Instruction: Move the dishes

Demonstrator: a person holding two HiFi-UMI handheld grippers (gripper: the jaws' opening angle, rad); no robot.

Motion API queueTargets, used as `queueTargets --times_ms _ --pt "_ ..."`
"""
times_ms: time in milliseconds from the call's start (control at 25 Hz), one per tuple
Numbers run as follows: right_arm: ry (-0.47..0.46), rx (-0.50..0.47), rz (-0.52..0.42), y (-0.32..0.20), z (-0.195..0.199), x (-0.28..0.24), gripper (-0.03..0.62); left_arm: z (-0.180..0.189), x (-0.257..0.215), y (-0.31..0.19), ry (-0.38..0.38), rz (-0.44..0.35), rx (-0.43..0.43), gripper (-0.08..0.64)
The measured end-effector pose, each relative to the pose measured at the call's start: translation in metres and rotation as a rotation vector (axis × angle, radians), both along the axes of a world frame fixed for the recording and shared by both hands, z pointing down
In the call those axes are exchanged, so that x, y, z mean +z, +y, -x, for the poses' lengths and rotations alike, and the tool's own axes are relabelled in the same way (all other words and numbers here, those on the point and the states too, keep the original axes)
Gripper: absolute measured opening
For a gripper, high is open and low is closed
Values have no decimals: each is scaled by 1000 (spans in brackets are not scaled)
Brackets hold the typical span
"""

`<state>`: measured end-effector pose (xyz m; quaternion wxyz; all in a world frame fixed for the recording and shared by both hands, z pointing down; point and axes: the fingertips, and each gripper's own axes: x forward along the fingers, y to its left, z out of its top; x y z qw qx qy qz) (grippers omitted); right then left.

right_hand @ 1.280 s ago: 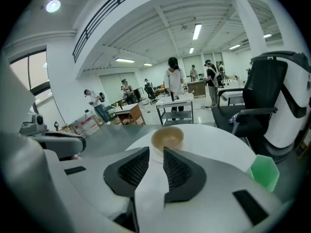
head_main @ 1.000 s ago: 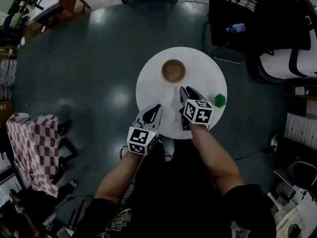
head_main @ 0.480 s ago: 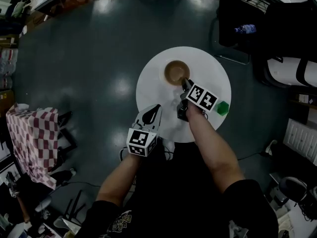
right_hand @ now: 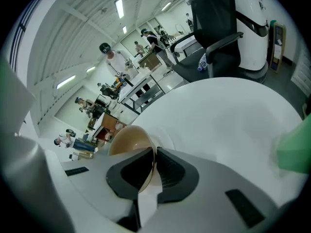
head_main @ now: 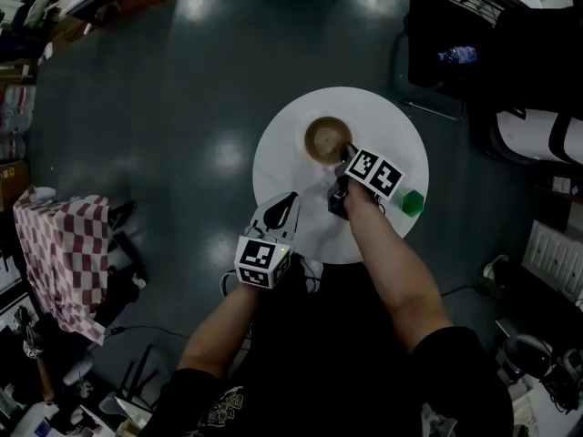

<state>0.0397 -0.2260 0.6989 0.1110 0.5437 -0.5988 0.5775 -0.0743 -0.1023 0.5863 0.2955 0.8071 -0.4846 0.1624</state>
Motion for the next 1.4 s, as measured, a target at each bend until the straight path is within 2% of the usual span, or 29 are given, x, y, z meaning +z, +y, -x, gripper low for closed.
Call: queueTargets --times_ms 360,600,1040,1400 --pt "29 -42 -74 3 5 -24 29 5 -7 7 5 -22 25 5" --pt "79 -98 -95 42 10 -35 29 10 -15 23 12 -44 53 5" --pt "143 -145 -39 138 25 -22 31 25 -14 64 36 -50 118 5" --pt "169 -188 -3 189 42 -14 29 34 -17 88 30 -55 172 5"
